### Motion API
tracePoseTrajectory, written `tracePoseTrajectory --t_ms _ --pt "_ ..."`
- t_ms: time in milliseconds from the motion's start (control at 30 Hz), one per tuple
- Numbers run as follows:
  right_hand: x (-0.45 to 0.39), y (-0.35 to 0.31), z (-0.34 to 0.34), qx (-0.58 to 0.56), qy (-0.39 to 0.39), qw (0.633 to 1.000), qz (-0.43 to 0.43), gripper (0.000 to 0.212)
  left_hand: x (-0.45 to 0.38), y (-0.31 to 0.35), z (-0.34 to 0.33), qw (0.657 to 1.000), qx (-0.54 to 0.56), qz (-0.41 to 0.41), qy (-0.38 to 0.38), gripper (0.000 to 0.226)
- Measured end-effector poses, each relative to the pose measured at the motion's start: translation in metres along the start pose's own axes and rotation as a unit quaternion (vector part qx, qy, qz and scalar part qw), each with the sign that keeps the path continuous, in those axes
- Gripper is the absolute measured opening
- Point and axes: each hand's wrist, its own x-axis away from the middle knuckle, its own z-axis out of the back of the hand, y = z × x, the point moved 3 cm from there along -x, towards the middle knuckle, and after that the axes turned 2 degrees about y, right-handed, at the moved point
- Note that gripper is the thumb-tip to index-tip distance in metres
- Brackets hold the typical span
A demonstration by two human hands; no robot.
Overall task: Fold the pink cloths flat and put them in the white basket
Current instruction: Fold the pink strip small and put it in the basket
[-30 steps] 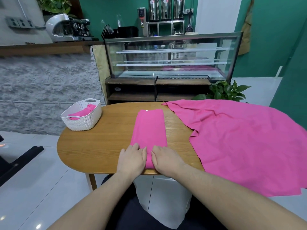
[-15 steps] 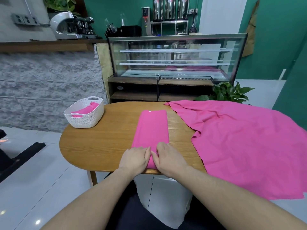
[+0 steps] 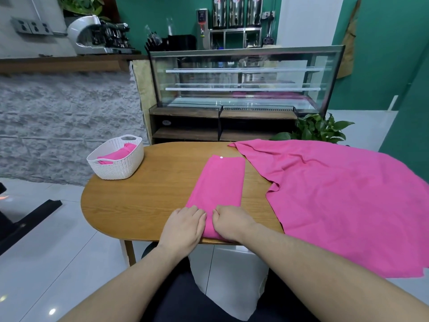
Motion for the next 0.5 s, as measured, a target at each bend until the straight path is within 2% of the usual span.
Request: tracePoseTrajectory --t_ms 100,233,367,433,500 --pt "0.002 0.001 0.002 0.008 0.006 1.000 0.000 0.041 -0.004 -0.002 -0.002 0.999 0.032 0.029 -0.029 0.023" --pt "0.009 0.005 -0.008 0.067 0.134 0.983 0.101 0.029 -0.014 0.002 0.001 0.994 0.046 0.071 -0.066 0.036" --pt "0.018 0.011 -0.023 0.136 0.201 0.961 0.134 0.021 -0.027 0.002 0.000 0.973 0.083 0.170 -0.133 0.044" --pt "0.018 0.012 -0.020 0.114 0.223 0.960 0.126 0.023 -0.029 0.004 0.001 0.973 0.060 0.171 -0.140 0.045" --pt "0.013 0.011 -0.014 0.077 0.212 0.968 0.107 0.029 -0.025 0.005 0.002 0.983 0.011 0.145 -0.109 0.046"
